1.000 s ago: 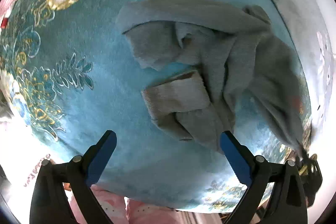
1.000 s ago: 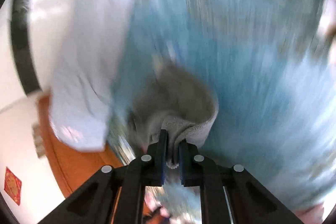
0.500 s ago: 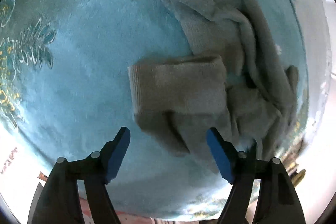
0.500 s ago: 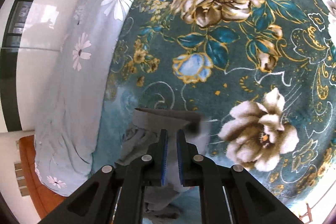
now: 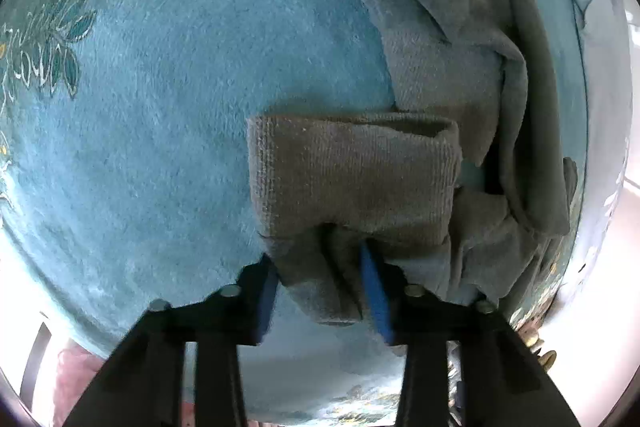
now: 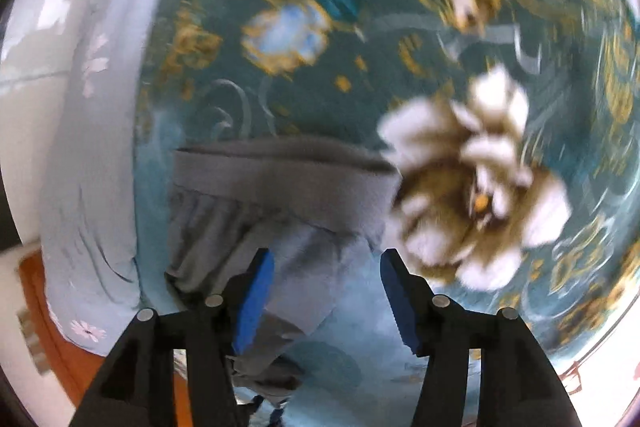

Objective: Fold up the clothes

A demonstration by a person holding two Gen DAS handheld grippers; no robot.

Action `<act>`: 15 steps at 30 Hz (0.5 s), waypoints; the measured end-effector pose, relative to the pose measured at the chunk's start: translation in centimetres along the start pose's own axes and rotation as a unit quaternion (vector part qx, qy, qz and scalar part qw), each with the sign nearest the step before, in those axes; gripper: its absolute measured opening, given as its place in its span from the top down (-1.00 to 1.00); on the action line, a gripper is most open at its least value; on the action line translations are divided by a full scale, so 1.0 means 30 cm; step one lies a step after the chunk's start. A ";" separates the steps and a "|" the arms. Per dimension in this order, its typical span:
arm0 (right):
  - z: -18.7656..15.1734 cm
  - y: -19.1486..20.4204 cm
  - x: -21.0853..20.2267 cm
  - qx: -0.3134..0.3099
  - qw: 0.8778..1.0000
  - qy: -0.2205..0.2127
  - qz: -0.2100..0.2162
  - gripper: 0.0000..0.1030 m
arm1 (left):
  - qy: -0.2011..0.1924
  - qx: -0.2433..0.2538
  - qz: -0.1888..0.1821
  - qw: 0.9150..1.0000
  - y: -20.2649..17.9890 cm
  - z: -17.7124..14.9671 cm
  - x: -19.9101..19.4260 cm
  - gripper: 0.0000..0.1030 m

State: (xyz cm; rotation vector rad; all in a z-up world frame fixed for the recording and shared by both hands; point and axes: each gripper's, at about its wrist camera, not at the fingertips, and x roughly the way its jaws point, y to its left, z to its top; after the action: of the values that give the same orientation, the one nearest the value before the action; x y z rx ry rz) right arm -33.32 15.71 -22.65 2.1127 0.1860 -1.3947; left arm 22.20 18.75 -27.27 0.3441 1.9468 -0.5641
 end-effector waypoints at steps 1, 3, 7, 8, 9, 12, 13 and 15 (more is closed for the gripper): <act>0.002 -0.020 0.029 0.016 1.000 0.004 0.003 -0.15 | -0.003 0.001 0.003 1.000 -0.003 0.000 0.000 0.67; 0.007 -0.053 0.076 0.049 0.999 0.007 0.006 -0.15 | -0.011 0.004 0.000 1.000 -0.010 -0.001 -0.015 0.85; 0.012 -0.032 0.099 0.072 0.997 -0.002 0.034 0.66 | -0.044 0.028 -0.016 0.999 -0.045 0.002 -0.096 0.93; 0.012 -0.007 0.090 0.061 0.998 -0.003 0.033 0.79 | -0.054 0.036 -0.025 0.998 -0.057 0.006 -0.130 0.95; 0.012 0.022 0.075 0.044 0.998 -0.006 0.032 0.81 | -0.069 0.044 -0.040 0.996 -0.067 0.013 -0.174 0.95; -0.006 0.131 -0.062 -0.026 0.995 -0.038 0.094 0.84 | -0.129 0.063 -0.105 0.984 -0.083 0.042 -0.348 0.95; -0.016 0.155 -0.116 -0.049 0.991 -0.052 0.113 0.84 | -0.148 0.066 -0.115 0.980 -0.076 0.053 -0.398 0.95; -0.041 0.187 -0.226 -0.093 0.981 -0.080 0.148 0.84 | -0.175 0.063 -0.106 0.977 -0.053 0.085 -0.467 0.94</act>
State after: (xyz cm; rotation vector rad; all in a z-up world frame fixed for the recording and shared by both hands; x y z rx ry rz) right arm -32.96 13.19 -14.14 1.7845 -0.0586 -1.3062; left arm 29.36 16.20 -15.10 0.1051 1.6183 -0.8310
